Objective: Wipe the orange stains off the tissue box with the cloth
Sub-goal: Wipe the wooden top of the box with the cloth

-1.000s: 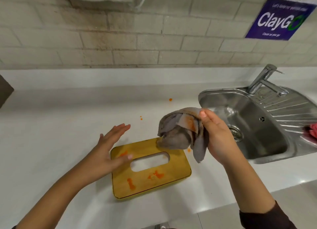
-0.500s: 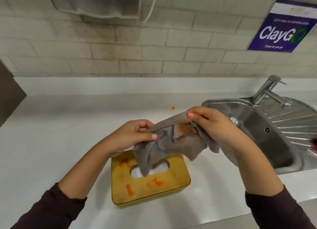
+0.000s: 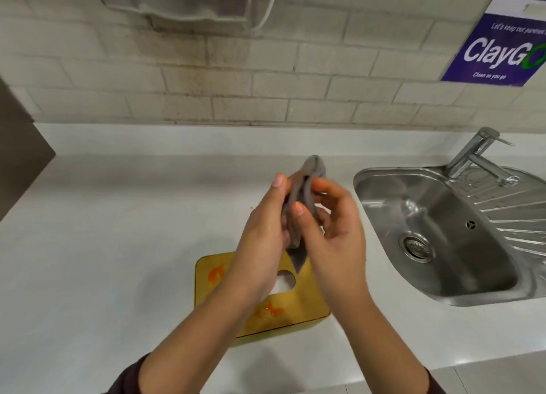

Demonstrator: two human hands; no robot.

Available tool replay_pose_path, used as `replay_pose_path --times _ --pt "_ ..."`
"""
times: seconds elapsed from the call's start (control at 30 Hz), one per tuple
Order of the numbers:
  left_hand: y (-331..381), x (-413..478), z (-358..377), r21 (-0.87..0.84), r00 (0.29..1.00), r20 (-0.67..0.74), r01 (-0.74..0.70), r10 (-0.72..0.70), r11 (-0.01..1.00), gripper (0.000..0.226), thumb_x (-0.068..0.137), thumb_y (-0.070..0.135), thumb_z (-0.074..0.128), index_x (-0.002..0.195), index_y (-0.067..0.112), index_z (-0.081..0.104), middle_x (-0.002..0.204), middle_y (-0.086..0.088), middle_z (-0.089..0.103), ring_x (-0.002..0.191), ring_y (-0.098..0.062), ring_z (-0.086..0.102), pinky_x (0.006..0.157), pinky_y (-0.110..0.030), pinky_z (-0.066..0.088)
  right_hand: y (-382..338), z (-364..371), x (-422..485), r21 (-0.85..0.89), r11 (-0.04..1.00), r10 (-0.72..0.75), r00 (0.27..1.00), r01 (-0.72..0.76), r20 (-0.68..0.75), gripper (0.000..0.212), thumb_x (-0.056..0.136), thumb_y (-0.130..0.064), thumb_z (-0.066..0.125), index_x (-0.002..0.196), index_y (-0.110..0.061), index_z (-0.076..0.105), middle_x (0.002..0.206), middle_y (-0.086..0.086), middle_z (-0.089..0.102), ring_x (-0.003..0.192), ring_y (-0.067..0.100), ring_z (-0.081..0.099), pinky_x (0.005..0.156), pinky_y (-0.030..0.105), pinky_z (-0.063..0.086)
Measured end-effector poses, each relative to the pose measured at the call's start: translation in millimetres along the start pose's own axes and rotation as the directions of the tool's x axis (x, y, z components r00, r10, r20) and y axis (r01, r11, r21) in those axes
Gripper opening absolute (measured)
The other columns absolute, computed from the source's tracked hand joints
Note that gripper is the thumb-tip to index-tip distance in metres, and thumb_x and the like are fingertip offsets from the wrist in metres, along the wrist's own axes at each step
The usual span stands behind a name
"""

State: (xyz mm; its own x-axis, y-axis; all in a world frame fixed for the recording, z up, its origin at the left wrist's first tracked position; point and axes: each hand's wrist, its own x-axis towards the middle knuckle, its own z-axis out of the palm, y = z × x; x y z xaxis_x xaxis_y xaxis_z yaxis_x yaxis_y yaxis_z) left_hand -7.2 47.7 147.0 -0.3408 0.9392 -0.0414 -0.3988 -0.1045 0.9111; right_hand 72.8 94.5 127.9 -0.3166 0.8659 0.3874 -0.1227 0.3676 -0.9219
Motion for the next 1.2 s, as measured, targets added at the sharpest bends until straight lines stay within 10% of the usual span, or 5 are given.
replay_pose_path --times 0.1,0.37,0.67,1.0,1.2 --pt "4.9 -3.4 2.5 -0.007 0.998 0.024 0.064 -0.064 0.998 0.07 0.075 0.063 0.04 0.122 0.016 0.061 0.133 -0.005 0.06 0.129 -0.019 0.05 0.11 -0.041 0.04 -0.4 -14.0 10.1 0.317 0.933 0.188 0.982 -0.171 -0.022 0.051 0.069 -0.022 0.076 0.116 -0.019 0.055 0.116 0.009 0.062 0.104 0.015 0.063 0.083 0.025 0.051" --pt "0.8 -6.0 -13.9 -0.165 0.959 0.222 0.213 -0.174 0.963 0.075 0.08 0.059 0.039 0.127 0.001 0.054 0.137 -0.008 0.056 0.12 -0.028 0.058 0.099 -0.041 0.05 19.8 -37.1 6.9 0.011 1.0 -0.015 0.986 0.013 0.164 0.033 0.089 -0.03 0.053 0.122 -0.027 0.059 0.134 -0.003 0.051 0.114 0.012 0.054 0.09 0.019 0.047" --pt "-7.3 -28.1 -94.9 0.447 0.999 -0.046 0.036 -0.017 0.894 0.033 0.078 0.037 0.057 0.108 0.032 0.067 0.106 0.01 0.074 0.099 -0.011 0.069 0.08 -0.02 0.056 45.7 -44.8 -41.5 -0.121 0.943 0.318 0.947 -0.31 0.052 0.018 0.091 -0.031 0.051 0.099 -0.033 0.067 0.087 -0.016 0.073 0.084 0.001 0.066 0.07 0.008 0.048" --pt "-78.3 -57.8 -177.9 0.959 0.962 0.15 -0.085 -0.228 0.272 0.147 0.035 0.084 0.067 0.135 0.045 -0.034 0.146 0.029 -0.034 0.134 0.01 -0.031 0.115 -0.035 -0.018 107.9 -57.3 -90.4 -0.659 0.749 0.147 0.954 0.066 0.263 0.047 0.092 -0.002 0.049 0.134 -0.021 0.043 0.142 0.0 0.043 0.14 0.02 0.025 0.117 0.031 0.014" --pt "-77.4 -43.4 -178.1 0.923 0.957 0.11 0.001 -0.268 0.384 0.153 0.029 0.075 0.078 0.131 0.052 -0.035 0.154 0.024 -0.012 0.139 0.002 -0.01 0.114 -0.036 0.006 106.4 -54.3 -91.1 -0.728 0.656 0.094 0.936 0.197 0.338 0.051 0.084 0.006 0.044 0.132 -0.008 0.047 0.137 -0.001 0.038 0.137 0.011 0.021 0.116 0.025 0.005"
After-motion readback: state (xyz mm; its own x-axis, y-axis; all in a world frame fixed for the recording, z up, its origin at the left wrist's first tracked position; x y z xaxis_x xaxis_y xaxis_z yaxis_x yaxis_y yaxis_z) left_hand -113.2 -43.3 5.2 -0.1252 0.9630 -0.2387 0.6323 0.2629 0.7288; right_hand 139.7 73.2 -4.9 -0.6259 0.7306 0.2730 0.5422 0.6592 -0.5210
